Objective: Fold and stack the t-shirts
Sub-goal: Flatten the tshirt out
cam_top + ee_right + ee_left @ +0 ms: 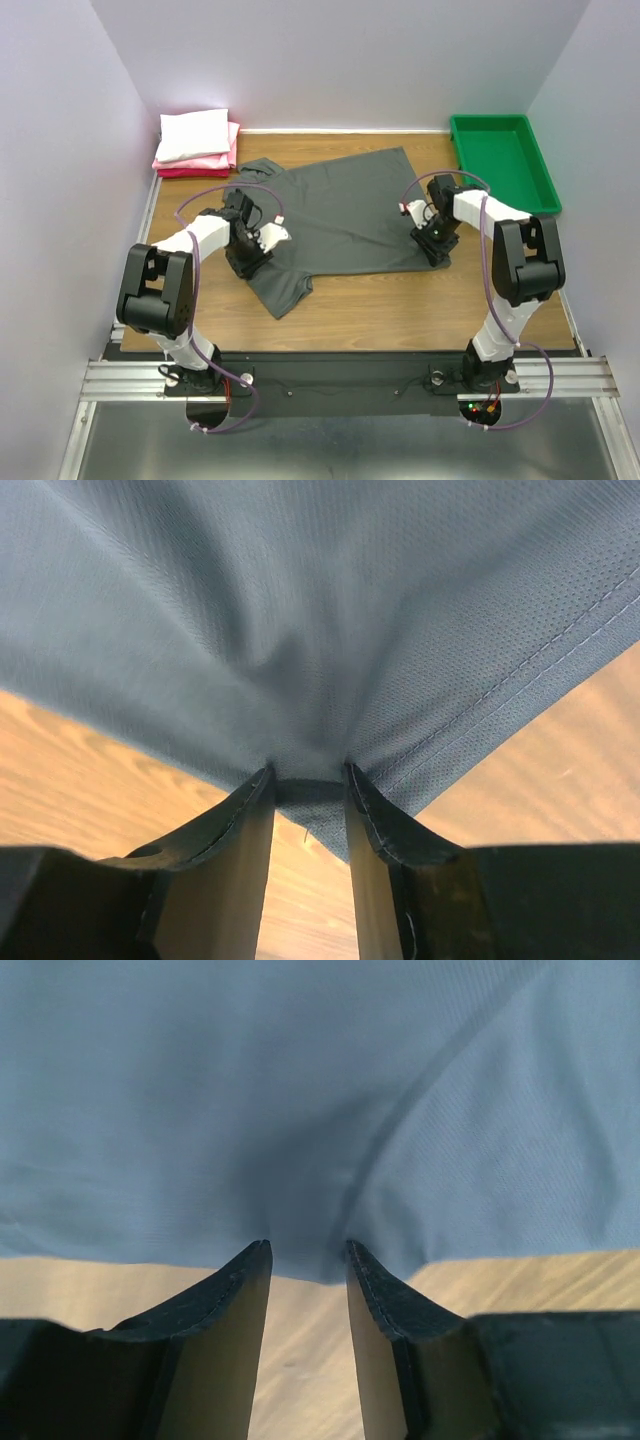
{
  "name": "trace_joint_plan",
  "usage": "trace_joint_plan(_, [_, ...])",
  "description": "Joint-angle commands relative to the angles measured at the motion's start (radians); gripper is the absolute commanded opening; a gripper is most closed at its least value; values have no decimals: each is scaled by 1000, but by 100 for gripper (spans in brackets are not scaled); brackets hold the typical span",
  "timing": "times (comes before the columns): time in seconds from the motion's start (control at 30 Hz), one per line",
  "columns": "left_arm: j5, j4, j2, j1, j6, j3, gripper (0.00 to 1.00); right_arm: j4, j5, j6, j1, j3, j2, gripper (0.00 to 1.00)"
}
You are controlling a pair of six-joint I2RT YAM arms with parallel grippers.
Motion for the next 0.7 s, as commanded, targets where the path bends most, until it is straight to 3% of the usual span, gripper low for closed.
trace_joint_plan(0.0, [10, -37, -72, 9, 32, -100, 46, -35, 15, -33, 6, -117, -61, 40])
trace_joint_plan(0.17, [38, -192, -208, 8, 93, -179, 45, -155, -90, -42, 19, -174, -153, 43])
trace_joint_plan(0.37, [101, -298, -261, 9, 90, -12, 44, -210, -155, -15, 26, -68, -204, 47])
trace_joint_plan(0.5, [156, -269, -190, 3, 53, 61, 44, -206, -149, -10, 26, 12, -173, 46])
trace_joint_plan(0.67, [124, -121, -132, -21, -33, 27, 43, -122, -64, -10, 22, 4, -117, 45])
